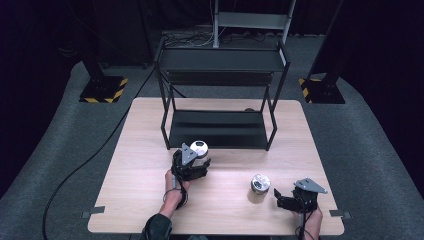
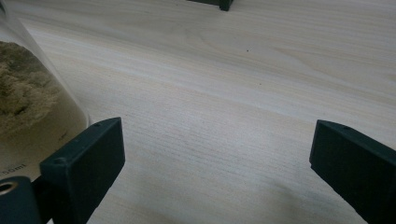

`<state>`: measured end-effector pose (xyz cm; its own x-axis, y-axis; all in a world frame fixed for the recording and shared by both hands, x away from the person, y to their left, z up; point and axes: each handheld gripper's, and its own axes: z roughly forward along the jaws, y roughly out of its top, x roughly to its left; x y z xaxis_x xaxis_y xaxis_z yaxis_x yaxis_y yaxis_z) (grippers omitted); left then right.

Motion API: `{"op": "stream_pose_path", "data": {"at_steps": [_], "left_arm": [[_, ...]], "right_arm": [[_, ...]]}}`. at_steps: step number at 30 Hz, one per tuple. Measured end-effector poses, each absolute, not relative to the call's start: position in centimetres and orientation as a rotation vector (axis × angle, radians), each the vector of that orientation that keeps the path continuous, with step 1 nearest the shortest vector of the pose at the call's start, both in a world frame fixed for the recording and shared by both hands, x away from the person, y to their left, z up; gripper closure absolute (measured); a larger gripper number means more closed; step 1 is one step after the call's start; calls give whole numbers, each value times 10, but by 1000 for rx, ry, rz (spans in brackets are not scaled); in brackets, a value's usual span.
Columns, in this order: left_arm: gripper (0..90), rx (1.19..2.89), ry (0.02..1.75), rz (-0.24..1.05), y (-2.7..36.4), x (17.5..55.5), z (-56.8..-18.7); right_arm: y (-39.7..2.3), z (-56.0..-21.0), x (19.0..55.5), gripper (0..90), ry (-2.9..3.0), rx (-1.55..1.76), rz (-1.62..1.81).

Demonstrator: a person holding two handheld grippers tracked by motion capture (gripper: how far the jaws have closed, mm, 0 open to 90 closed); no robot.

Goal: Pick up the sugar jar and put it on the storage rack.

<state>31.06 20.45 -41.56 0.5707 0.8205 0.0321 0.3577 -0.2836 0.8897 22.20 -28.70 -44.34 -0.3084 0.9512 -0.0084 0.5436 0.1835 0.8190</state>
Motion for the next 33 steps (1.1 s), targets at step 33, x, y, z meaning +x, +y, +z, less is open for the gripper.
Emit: {"op": "stream_pose_path", "data": {"at_steps": [33], "left_arm": [[303, 1919, 956, 629, 196, 341, -416]], "right_arm": [[-288, -444, 222, 24, 1931, 1398, 1002]]}}
